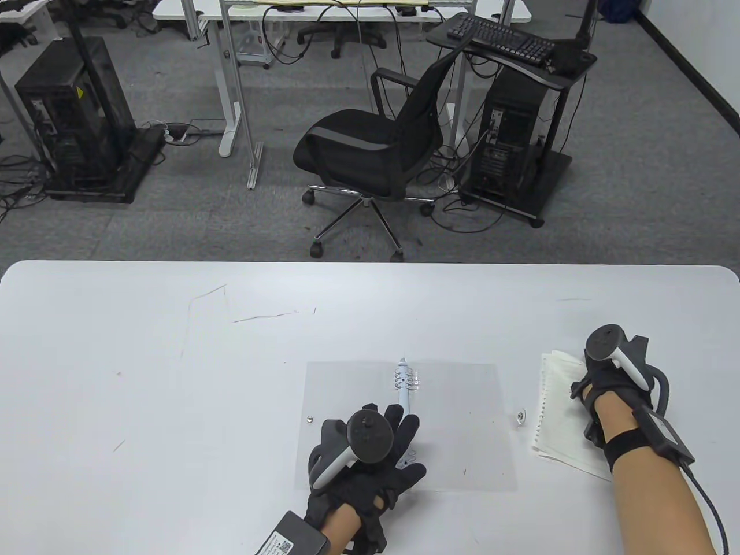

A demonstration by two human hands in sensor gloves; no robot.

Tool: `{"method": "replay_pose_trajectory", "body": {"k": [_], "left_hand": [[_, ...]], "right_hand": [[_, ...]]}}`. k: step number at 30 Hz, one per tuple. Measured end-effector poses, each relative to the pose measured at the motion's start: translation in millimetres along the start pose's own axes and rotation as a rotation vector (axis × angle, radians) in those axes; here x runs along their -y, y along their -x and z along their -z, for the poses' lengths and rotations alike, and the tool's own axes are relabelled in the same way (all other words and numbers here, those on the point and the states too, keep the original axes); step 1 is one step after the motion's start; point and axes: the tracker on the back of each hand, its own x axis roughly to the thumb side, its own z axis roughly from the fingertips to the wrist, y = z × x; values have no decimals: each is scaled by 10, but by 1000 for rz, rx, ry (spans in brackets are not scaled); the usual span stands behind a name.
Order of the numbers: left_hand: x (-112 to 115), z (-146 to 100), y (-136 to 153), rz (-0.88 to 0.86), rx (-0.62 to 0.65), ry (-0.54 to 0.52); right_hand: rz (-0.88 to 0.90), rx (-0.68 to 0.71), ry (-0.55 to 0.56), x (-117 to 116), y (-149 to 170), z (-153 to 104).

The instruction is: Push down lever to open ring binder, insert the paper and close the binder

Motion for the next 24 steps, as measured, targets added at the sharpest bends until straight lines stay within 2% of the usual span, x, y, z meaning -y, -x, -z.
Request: {"method": "replay_pose_trajectory", "body": {"k": [3, 5, 8, 11, 15, 19, 22, 24], "left_hand": [[1, 8, 18, -5, -3, 4], [0, 12, 29, -13, -4, 1], [8, 6, 30, -11, 3, -7], [13, -3, 31, -15, 16, -15], [-54, -35, 66, -105, 40, -66], [-214, -120, 136, -260, 82, -178], [-408, -202, 205, -406, 151, -322], [-494, -237, 253, -497, 181, -337]], "right_hand": [[-16, 40, 37, 103, -91, -86], [-19, 75, 72, 253, -211, -165], [-69, 175, 102, 614, -496, -325], [-3, 307, 154, 966, -827, -563], [138, 501, 127, 1228, -1197, -919], [246, 714, 58, 1272, -1463, -1329], [277, 918, -11, 1122, -1589, -1682], [296, 1019, -81, 956, -1633, -1882]]}}
